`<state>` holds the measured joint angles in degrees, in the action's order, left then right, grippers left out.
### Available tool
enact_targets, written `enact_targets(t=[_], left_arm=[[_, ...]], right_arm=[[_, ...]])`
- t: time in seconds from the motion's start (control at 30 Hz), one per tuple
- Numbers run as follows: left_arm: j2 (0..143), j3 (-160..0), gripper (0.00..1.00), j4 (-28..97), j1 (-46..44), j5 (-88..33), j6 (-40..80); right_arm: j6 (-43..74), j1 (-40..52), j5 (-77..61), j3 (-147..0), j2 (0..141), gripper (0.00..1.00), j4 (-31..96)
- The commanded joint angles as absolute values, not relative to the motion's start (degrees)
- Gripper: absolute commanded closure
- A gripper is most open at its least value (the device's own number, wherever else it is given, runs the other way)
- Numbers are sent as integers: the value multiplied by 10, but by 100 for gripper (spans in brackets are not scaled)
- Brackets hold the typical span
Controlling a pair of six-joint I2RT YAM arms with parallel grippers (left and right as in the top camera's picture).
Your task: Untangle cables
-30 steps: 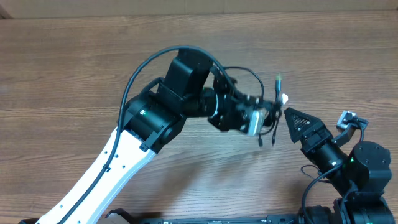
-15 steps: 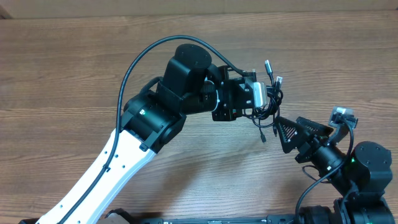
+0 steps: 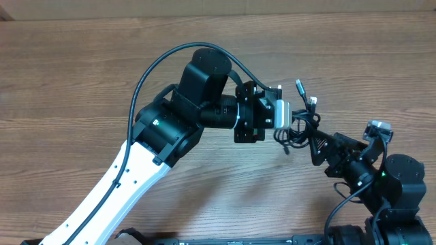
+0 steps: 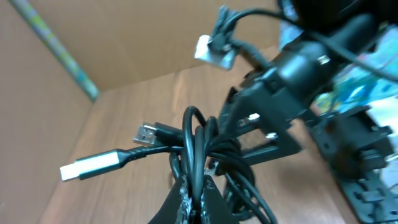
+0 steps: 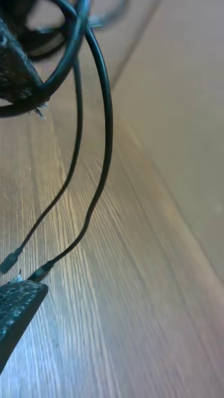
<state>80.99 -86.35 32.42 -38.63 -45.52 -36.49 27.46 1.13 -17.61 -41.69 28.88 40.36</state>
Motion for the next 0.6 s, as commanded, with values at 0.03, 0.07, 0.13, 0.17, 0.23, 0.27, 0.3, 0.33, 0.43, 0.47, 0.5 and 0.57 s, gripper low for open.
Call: enact_targets(t=[0.03,0.07,0.13,0.17,0.23,0.27,0.3,0.33,0.43,0.47,0.5,0.57], left_arm=[[794,-875,96,324,-387,-547,-356],[794,-875,96,324,-387,-551,-356],[794,-875,96,324,-387,-560,-356],[794,-875,96,323,-387,-566,-356],[794,-875,96,323,-387,-570,-356],[794,-875,96,323,-387,-570,-356],[794,-875,96,323,-387,-570,-356],[794,-875,96,323,-387,-570,-356],[794,-875,96,323,-387,-570,-356],[794,-875,96,323,-387,-570,-356],[794,-875,96,323,-387,-570,-358],[794,-875,96,323,-386,-569,-358]], right_arm=[[300,9,-137,-427,287,18,404],[300,9,-137,-427,287,18,404],[300,9,-134,-427,287,18,404],[314,9,-120,-427,288,18,409],[354,9,-82,-427,291,18,425],[367,9,-68,-427,293,18,432],[389,9,-43,-427,297,18,445],[408,9,-18,-427,304,18,460],[422,9,1,-427,323,18,471],[423,9,0,-427,330,18,471],[427,9,0,-427,339,18,471],[444,9,0,-427,358,18,473]])
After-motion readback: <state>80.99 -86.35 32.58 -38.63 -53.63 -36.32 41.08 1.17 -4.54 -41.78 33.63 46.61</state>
